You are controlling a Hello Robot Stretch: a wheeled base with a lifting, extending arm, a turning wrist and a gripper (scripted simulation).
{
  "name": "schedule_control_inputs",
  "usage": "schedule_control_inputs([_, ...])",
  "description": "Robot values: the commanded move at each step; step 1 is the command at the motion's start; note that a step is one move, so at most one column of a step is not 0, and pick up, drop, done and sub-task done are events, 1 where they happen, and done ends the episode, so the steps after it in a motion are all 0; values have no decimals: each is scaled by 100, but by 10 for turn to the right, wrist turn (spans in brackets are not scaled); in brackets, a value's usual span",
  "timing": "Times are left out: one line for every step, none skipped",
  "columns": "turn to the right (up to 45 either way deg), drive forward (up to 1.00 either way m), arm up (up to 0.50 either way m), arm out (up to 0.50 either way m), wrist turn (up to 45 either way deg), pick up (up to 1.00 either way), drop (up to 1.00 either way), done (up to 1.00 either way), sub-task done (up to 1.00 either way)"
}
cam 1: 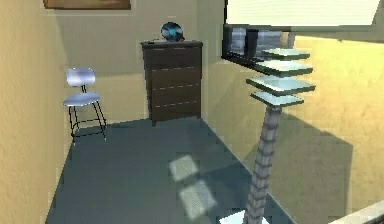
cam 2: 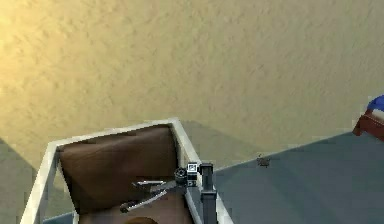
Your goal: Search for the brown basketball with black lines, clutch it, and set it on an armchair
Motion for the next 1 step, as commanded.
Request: schedule_control_inputs([0, 0, 0, 0, 0, 0, 0, 100, 0])
